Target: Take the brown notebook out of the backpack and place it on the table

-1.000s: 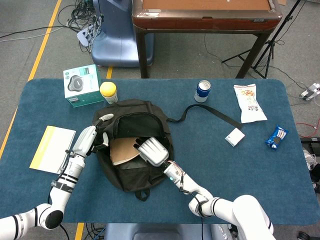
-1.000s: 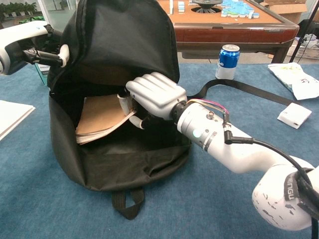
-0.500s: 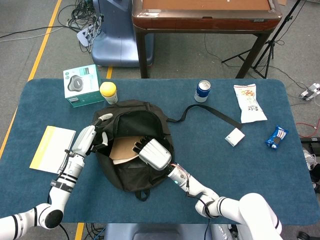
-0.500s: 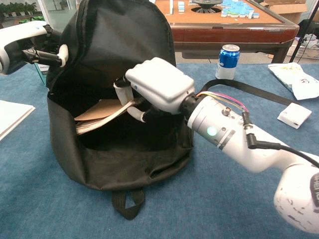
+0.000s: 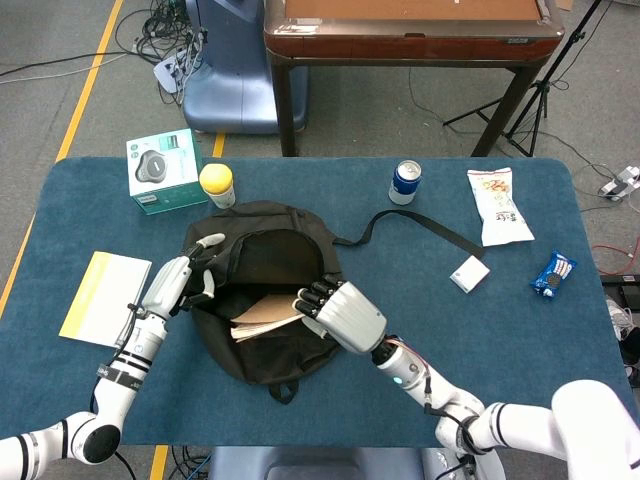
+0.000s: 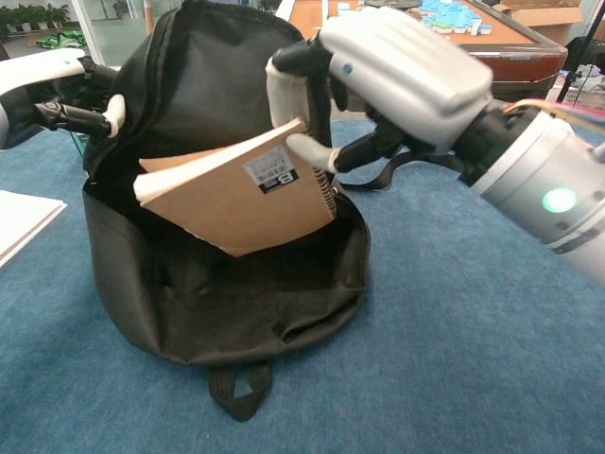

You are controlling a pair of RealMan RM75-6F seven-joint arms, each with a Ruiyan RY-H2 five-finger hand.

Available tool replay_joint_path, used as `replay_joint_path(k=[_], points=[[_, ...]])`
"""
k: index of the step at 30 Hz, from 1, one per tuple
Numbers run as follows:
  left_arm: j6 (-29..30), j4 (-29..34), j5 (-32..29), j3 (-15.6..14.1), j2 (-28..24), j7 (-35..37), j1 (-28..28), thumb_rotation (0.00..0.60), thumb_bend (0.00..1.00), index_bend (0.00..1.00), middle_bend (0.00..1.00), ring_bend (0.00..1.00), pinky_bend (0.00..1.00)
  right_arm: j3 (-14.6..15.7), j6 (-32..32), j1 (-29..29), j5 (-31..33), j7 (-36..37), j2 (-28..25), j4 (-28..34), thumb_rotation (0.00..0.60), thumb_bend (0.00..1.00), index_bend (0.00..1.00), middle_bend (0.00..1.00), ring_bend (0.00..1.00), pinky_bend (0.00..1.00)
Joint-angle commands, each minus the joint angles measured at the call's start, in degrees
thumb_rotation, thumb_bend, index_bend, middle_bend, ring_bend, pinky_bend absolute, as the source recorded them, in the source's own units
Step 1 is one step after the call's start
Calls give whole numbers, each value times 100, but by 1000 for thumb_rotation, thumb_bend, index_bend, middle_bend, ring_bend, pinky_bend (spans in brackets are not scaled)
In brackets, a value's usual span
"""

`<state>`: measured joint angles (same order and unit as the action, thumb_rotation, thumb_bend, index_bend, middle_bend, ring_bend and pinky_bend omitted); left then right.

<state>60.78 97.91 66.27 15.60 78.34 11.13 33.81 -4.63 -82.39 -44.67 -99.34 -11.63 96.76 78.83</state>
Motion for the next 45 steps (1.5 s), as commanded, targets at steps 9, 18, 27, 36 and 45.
replay_joint_path(k=[9,18,27,36,45], points=[[-167,213,133,-191,-285,13,-75,600,578,325,118,89,90,51,-766,892,-179,-75,-1728,2114,600,576,924,626,557,574],[-139,480,292,-347,-532,-210,-144,600,380,172,63,50,90,221,-909,1435,-166,67,-2448,2725,600,576,924,626,557,576],[76,562,305,-394,-600,-343,-264,600,359,158,60,49,90,416,-459,1763,325,371,-2715,2971,600,576,924,625,557,576],[109,645,224,-446,-694,-368,-357,600,358,147,50,48,90,168,519,1602,1292,653,-2520,2753,600,576,923,622,557,576],[168,718,212,-481,-791,-325,-461,600,358,139,42,40,90,-300,1060,1382,2123,486,-2117,2173,600,576,918,577,501,576]])
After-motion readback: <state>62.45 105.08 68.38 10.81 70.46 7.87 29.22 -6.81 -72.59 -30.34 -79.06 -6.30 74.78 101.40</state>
